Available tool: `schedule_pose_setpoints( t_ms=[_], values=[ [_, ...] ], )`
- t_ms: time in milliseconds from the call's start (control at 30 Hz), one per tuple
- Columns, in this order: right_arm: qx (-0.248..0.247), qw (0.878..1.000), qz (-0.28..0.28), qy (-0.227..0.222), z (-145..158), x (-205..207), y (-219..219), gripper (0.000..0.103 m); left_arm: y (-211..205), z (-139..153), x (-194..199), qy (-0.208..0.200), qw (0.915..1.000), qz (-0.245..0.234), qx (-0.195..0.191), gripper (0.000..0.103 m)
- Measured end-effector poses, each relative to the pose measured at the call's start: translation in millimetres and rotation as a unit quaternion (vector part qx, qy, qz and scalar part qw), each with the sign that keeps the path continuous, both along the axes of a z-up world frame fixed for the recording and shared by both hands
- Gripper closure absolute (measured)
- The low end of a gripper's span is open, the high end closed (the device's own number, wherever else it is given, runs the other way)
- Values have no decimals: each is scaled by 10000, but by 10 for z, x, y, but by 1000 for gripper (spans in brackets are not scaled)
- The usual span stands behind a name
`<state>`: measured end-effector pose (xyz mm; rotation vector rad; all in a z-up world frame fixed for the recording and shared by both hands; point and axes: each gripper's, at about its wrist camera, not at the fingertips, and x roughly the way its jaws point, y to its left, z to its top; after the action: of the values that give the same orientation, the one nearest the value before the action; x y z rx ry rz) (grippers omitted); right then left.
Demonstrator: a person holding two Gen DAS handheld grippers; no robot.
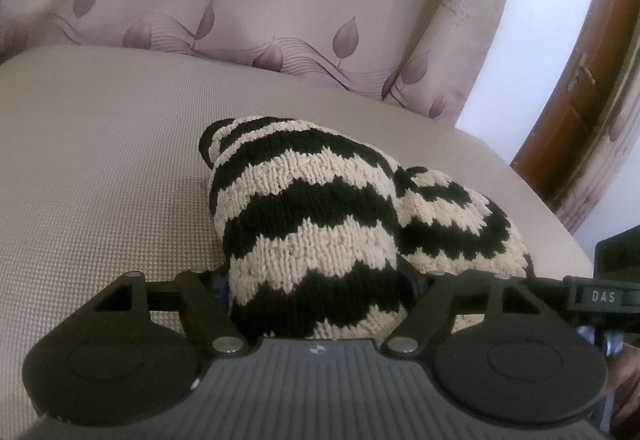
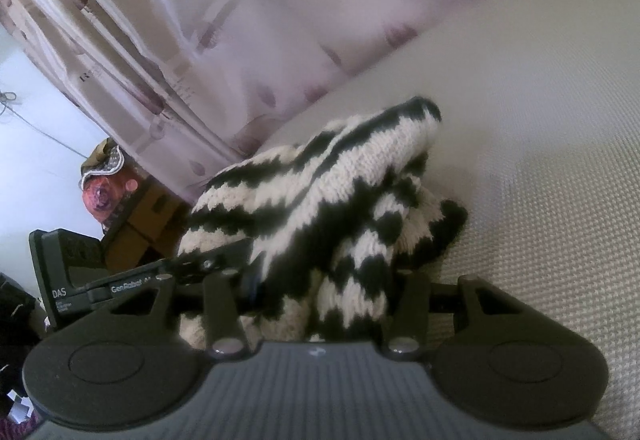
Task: Fold small clothes
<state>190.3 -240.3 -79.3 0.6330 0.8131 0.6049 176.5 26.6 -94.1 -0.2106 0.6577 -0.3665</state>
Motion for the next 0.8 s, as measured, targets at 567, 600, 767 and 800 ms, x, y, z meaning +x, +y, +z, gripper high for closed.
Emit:
schedule_pose_setpoints(
  t_ms=[567,600,767,800],
  values=[
    [-937,9946,102,-426,63,-65,66,45,-39,-65,-36,-260,9987,261,349,0],
    [-977,9942,95,-447,62,-70,63,44,-36,-65,-27,-273,9986,260,364,0],
    [-1171,9914,54,-576,69,-99,94,40,-71,-59,-47,-412,9975,273,501,0],
    [-1203,9909,42,-604,69,-103,104,39,-73,-57,-51,-422,9974,280,510,0]
  ],
)
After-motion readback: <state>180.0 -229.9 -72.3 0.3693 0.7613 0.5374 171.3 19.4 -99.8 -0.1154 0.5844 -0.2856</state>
